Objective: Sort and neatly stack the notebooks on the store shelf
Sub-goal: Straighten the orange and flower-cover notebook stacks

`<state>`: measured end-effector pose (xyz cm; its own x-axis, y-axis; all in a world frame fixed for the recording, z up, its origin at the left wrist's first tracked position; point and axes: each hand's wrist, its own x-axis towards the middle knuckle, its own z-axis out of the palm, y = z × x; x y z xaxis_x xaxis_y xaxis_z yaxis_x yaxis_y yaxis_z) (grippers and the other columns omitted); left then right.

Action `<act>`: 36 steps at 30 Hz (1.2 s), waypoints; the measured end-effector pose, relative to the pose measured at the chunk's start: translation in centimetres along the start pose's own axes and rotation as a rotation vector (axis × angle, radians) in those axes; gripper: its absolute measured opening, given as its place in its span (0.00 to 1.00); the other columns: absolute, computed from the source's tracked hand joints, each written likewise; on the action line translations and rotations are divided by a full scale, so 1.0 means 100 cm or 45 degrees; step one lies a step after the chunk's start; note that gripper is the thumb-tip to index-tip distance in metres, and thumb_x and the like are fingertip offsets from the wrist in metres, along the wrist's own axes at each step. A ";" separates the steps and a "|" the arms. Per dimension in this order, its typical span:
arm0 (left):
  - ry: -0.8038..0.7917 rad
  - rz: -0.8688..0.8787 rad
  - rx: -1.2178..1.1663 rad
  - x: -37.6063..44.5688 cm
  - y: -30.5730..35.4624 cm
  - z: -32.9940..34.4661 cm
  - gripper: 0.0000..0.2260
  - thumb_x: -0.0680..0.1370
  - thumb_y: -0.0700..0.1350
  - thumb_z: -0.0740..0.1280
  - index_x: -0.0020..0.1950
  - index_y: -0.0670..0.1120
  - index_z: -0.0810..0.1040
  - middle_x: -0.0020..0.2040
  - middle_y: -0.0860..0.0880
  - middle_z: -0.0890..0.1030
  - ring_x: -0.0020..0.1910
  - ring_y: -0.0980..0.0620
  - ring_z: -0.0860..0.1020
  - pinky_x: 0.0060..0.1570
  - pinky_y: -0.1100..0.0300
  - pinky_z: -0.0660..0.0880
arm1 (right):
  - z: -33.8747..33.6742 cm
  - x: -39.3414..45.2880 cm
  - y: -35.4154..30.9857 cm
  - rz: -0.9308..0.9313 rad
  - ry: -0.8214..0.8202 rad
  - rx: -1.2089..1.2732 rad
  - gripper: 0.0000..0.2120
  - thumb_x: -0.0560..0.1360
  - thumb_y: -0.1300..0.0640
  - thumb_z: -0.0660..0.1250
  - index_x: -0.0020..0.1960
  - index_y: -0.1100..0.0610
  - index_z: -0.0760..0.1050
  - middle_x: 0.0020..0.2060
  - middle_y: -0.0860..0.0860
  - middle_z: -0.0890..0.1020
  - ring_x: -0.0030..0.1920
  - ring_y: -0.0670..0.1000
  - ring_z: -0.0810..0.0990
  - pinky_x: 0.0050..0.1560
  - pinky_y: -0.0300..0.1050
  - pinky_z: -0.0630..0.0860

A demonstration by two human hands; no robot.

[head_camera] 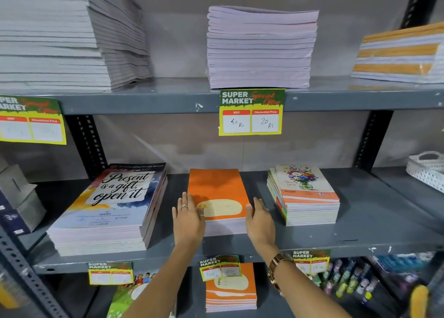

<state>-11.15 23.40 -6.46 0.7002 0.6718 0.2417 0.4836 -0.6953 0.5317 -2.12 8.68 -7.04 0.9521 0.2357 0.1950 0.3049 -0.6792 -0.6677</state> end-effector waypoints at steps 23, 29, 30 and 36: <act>-0.440 0.812 0.233 0.013 0.178 0.099 0.33 0.78 0.55 0.56 0.76 0.46 0.44 0.79 0.47 0.48 0.78 0.49 0.45 0.75 0.49 0.41 | -0.134 0.084 0.141 -0.487 -0.090 -0.725 0.27 0.81 0.49 0.49 0.77 0.57 0.50 0.78 0.52 0.52 0.78 0.50 0.48 0.77 0.46 0.44; -0.454 0.797 0.228 0.012 0.190 0.110 0.29 0.80 0.55 0.52 0.76 0.44 0.46 0.79 0.46 0.50 0.78 0.48 0.46 0.76 0.53 0.45 | -0.137 0.090 0.152 -0.577 -0.119 -0.679 0.25 0.81 0.51 0.49 0.77 0.56 0.52 0.77 0.51 0.57 0.77 0.48 0.52 0.76 0.41 0.42; -0.439 0.798 0.212 0.011 0.190 0.111 0.28 0.81 0.55 0.51 0.76 0.44 0.46 0.79 0.46 0.50 0.78 0.48 0.47 0.76 0.54 0.45 | -0.138 0.091 0.153 -0.589 -0.117 -0.659 0.25 0.81 0.52 0.49 0.77 0.56 0.52 0.77 0.51 0.57 0.77 0.48 0.52 0.76 0.41 0.42; -0.384 0.772 0.138 0.003 0.188 0.114 0.25 0.82 0.52 0.51 0.76 0.45 0.50 0.78 0.47 0.54 0.77 0.50 0.49 0.76 0.55 0.55 | -0.140 0.094 0.159 -0.627 -0.135 -0.634 0.24 0.81 0.54 0.50 0.76 0.55 0.53 0.77 0.50 0.58 0.77 0.47 0.53 0.76 0.41 0.43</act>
<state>4.19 7.61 -5.67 0.9719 0.0664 0.2258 -0.0009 -0.9584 0.2856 12.07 -9.64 -5.74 0.7008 0.6462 0.3021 0.6985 -0.7076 -0.1068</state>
